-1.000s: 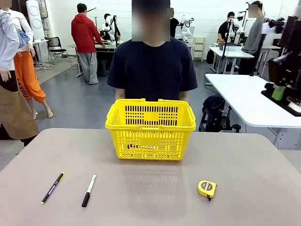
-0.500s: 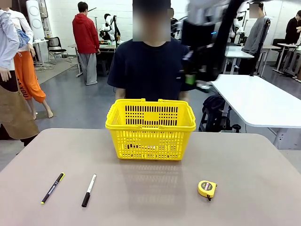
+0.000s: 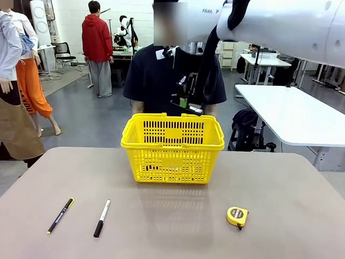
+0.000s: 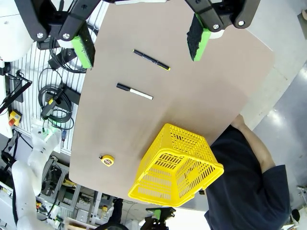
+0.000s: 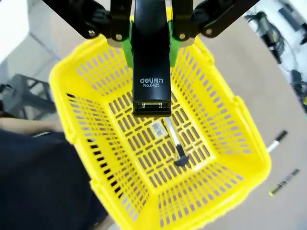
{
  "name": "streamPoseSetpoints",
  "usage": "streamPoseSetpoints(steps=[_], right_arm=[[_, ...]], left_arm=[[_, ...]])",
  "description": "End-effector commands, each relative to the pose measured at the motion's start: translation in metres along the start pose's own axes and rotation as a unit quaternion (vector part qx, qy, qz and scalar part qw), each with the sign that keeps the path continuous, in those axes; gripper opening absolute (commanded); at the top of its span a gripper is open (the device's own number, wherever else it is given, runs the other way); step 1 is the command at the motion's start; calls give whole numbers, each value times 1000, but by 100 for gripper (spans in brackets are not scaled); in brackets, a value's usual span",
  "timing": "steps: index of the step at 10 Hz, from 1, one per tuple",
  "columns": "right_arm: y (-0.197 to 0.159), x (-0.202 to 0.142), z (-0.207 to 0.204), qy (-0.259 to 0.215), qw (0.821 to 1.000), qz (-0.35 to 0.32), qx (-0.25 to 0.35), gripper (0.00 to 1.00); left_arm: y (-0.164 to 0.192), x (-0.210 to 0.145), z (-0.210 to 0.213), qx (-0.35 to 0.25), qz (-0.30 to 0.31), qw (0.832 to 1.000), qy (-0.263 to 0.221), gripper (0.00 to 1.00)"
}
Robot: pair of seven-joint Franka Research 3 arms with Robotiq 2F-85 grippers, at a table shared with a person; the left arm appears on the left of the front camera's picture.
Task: Place the items the person wants into the basket.
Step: Pick up the item the person points to and place it in the Market Basket.
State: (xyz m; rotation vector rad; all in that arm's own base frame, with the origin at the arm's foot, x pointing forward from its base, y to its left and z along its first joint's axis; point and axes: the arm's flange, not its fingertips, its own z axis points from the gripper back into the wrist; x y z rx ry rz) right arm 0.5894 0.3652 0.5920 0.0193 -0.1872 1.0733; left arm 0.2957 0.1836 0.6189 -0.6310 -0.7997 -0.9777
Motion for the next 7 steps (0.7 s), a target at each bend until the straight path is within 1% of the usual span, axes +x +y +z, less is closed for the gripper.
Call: streamPoseSetpoints(steps=[1, 2, 3, 7], right_arm=[[-12, 18, 0, 14, 999, 33, 29, 32], [-8, 20, -19, 30, 997, 55, 36, 32], [-3, 24, -37, 52, 996, 63, 36, 32], [16, 34, -93, 109, 989, 89, 52, 32]], left_arm=[[0, -1, 2, -2, -13, 1000, -8, 100], [0, -1, 2, -2, -13, 1000, -8, 100], [0, -1, 2, -2, -13, 1000, -8, 100], [0, -1, 2, -2, -13, 1000, -8, 100]])
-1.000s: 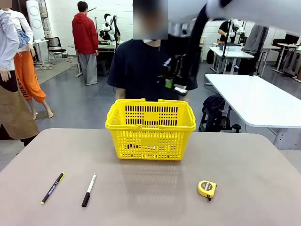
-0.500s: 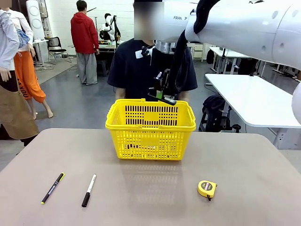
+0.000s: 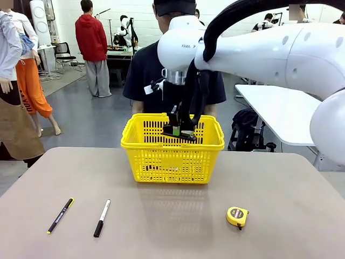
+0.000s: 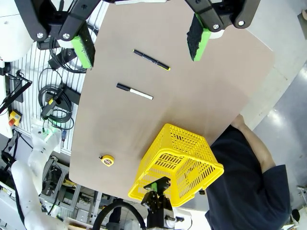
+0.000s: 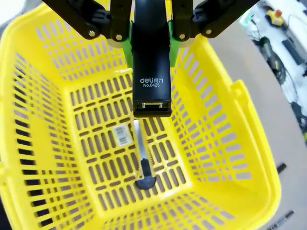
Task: Place the items the person wants into the basket.
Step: Pick up the item the person points to and place it in the Market Basket.
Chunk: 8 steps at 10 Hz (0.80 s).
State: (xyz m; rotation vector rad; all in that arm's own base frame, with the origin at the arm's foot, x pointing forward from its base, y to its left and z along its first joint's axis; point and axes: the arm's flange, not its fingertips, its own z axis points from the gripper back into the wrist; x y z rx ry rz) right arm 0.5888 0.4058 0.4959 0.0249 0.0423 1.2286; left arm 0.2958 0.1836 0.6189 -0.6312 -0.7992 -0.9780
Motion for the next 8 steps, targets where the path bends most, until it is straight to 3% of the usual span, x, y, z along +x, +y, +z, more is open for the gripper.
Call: streamPoseSetpoints(steps=[1, 4, 8], right_arm=[[-15, 14, -6, 36, 999, 12, -5, 32], [-25, 20, -29, 69, 997, 34, -10, 32], [-28, 20, -36, 78, 996, 51, -3, 35]], left_arm=[[0, -1, 2, -2, -13, 1000, -8, 100], [0, -1, 2, -2, -13, 1000, -8, 100], [0, -1, 2, -2, -13, 1000, -8, 100]])
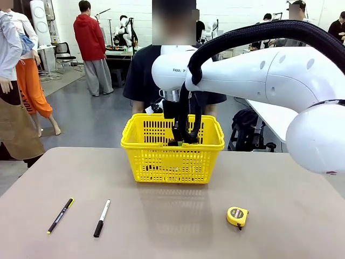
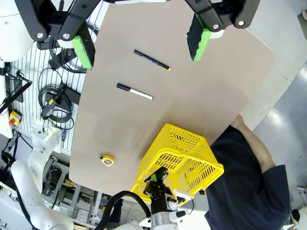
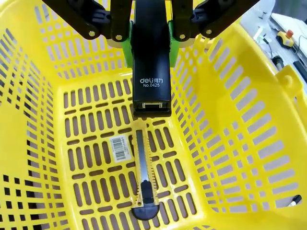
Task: Place the items the person wants into the basket.
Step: Pick up the item the person points to and place it in the Market Basket.
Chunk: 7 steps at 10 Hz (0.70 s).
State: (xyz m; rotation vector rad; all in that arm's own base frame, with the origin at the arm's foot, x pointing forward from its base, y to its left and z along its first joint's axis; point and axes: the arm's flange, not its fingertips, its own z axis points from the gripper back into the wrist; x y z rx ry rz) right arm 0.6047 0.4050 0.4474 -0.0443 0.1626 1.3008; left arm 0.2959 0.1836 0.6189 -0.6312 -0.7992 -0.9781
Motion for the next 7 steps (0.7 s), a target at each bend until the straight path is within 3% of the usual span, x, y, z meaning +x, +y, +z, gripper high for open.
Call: streamPoseSetpoints(steps=[1, 3, 7], right_arm=[[-12, 12, 13, 11, 1000, 17, -11, 85], [-11, 14, 11, 8, 1000, 25, -15, 100], [-10, 13, 12, 2, 999, 28, -20, 100]], left_arm=[[0, -1, 2, -2, -13, 1000, -8, 100], [0, -1, 2, -2, -13, 1000, -8, 100], [0, -1, 2, -2, -13, 1000, -8, 100]])
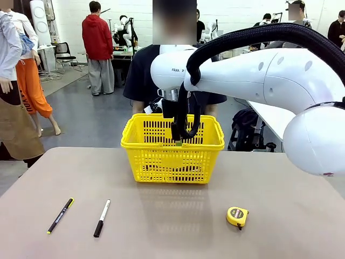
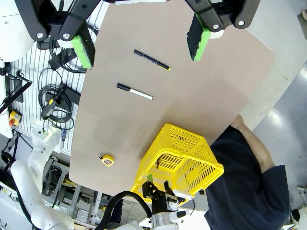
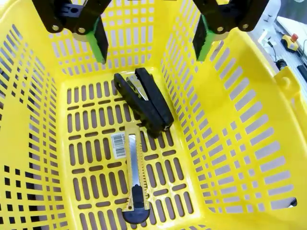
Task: Place the items the person wants into the basket.
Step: Pick up the item the person points to and place it in the Market Basket.
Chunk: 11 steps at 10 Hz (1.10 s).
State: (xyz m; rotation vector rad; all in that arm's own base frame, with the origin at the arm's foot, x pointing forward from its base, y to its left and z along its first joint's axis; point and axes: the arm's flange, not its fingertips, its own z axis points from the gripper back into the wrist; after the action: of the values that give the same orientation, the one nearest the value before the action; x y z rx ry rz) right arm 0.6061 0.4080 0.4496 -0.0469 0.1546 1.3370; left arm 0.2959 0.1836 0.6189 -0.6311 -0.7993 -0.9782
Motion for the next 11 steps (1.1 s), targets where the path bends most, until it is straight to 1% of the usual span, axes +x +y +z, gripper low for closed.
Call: streamPoseSetpoints(steps=[1, 3, 4, 5, 6, 7, 8, 9, 10, 11], right_arm=[[-8, 6, 15, -2, 1000, 9, -22, 100], [4, -16, 35, -30, 999, 4, -38, 100], [21, -44, 61, -53, 998, 1, -46, 100], [50, -89, 99, -57, 996, -17, -68, 100], [90, -141, 130, -35, 994, -61, -84, 100], [137, -196, 148, -14, 987, -121, -100, 100], [193, -255, 159, -13, 972, -194, -136, 100], [238, -298, 165, -9, 954, -255, -157, 100], [267, -328, 163, -8, 939, -304, -159, 100], [277, -348, 154, -9, 928, -342, -149, 100]], left_arm=[[0, -1, 2, -2, -12, 1000, -8, 100], [0, -1, 2, -2, -12, 1000, -8, 100], [0, -1, 2, -2, -12, 1000, -8, 100], [0, -1, 2, -2, -12, 1000, -8, 100], [0, -1, 2, -2, -12, 1000, -8, 100], [0, -1, 2, -2, -12, 1000, -8, 100], [0, -1, 2, -2, -12, 1000, -8, 100], [0, -1, 2, -2, -12, 1000, -8, 100], [0, -1, 2, -2, -12, 1000, -8, 100], [0, -1, 2, -2, -12, 1000, -8, 100]])
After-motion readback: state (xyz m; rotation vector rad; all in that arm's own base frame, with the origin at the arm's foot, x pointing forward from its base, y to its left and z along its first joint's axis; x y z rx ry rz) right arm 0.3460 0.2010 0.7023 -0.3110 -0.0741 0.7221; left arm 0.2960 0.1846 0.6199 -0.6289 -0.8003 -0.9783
